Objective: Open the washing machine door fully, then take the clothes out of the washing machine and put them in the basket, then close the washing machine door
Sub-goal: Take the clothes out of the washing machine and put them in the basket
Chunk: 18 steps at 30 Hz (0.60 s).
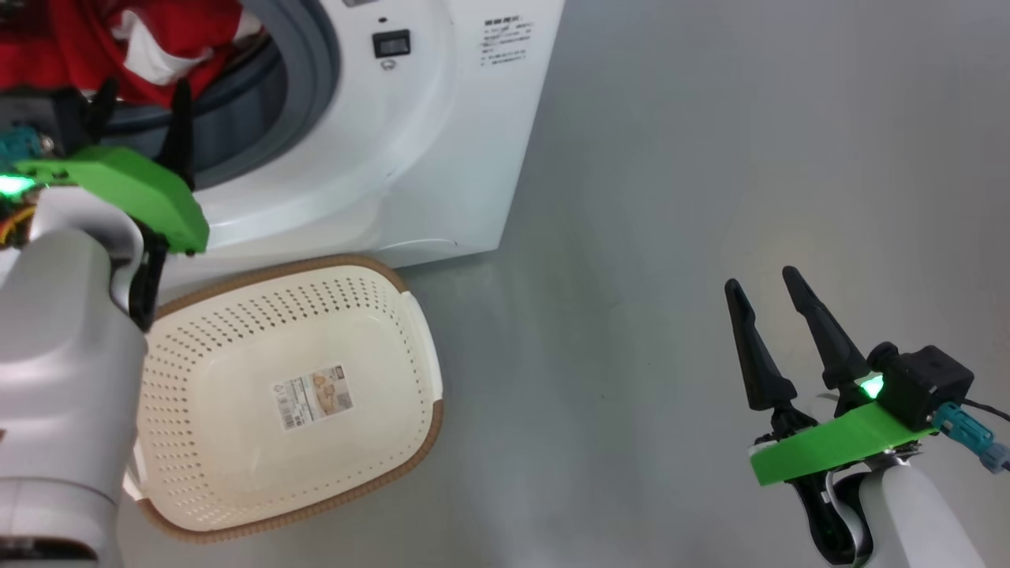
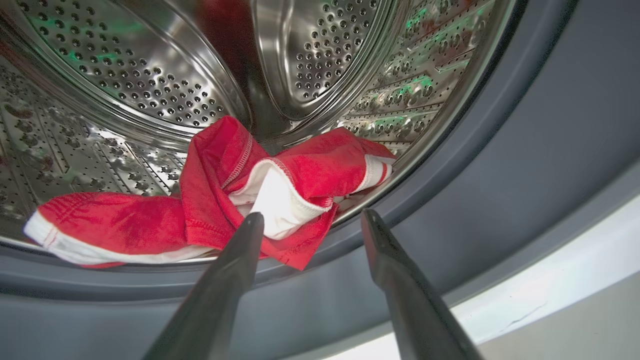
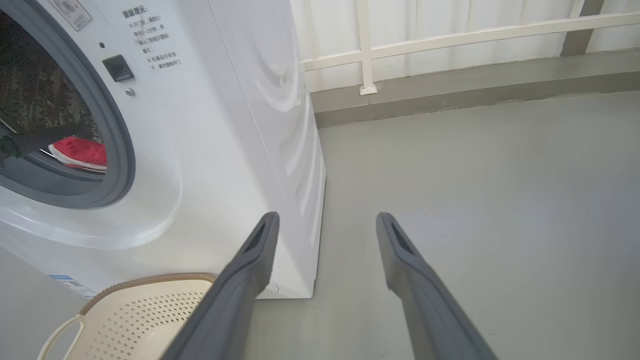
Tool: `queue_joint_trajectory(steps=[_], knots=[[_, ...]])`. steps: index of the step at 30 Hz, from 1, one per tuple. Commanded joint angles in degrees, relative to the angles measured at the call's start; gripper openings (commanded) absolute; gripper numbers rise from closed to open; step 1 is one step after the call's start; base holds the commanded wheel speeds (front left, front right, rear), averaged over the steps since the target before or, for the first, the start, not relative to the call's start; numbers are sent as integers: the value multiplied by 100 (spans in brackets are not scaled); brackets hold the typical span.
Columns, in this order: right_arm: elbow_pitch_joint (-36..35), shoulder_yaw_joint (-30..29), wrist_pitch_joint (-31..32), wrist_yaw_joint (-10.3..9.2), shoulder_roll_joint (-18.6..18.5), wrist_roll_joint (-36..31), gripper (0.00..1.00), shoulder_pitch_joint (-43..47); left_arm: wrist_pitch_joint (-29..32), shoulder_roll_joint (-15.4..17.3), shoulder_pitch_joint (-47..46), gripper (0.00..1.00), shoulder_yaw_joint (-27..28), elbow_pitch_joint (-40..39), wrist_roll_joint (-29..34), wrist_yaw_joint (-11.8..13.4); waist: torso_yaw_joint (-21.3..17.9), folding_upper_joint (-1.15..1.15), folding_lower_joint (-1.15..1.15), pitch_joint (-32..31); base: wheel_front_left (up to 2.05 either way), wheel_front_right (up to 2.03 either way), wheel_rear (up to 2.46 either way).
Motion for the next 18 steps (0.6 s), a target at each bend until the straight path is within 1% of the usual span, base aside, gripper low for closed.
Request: queue_joint_trajectory(steps=[1,4,11,18], knots=[[-120,154,-69,9,-6,-3,100,-63,13,264,-161,100,69,-60,42,-17,-110,0,0,127,0,0,0],[-126,214,-69,9,31,-1,100,-149,56,298,-476,100,-28,261,115,-17,-183,0,0,236,0,0,0],[-156,356,-69,9,110,21,100,-363,58,525,-1029,100,-196,859,257,-12,-383,0,0,473,0,0,0],[-165,425,-69,9,136,37,100,-438,61,697,-1411,100,-339,1144,355,0,-529,0,0,648,0,0,0]])
